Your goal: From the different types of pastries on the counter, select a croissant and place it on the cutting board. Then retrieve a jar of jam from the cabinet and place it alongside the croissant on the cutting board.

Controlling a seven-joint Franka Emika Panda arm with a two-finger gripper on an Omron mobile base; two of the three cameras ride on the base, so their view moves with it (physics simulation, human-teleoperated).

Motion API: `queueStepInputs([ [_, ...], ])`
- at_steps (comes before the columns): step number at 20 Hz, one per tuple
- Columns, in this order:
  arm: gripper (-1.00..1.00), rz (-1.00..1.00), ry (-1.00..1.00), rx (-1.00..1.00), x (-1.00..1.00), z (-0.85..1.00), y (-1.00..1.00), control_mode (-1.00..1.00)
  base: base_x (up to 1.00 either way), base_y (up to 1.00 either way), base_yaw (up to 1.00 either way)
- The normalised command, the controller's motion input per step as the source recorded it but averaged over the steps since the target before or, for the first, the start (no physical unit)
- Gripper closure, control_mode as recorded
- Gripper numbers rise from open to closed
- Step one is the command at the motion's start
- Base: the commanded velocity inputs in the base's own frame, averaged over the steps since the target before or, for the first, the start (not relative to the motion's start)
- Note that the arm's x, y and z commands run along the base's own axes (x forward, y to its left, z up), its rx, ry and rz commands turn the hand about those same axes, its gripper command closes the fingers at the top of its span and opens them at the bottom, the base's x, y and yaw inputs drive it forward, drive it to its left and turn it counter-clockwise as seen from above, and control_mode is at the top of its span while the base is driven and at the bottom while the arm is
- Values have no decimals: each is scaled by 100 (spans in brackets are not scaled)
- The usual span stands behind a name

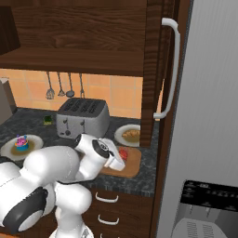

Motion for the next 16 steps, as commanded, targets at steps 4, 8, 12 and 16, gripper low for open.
queueStepInputs([
  [4, 100, 0, 5, 4, 15, 11, -1, -100, 0, 0, 0],
  [8, 100, 0, -4, -9, 60, 20, 15, -100, 0, 0, 0],
  [12, 100, -4, -5, -12, 23, -16, 1, -100, 0, 0, 0],
  [16, 100, -3, -24, -29, 30, -61, 0, -100, 0, 0, 0],
])
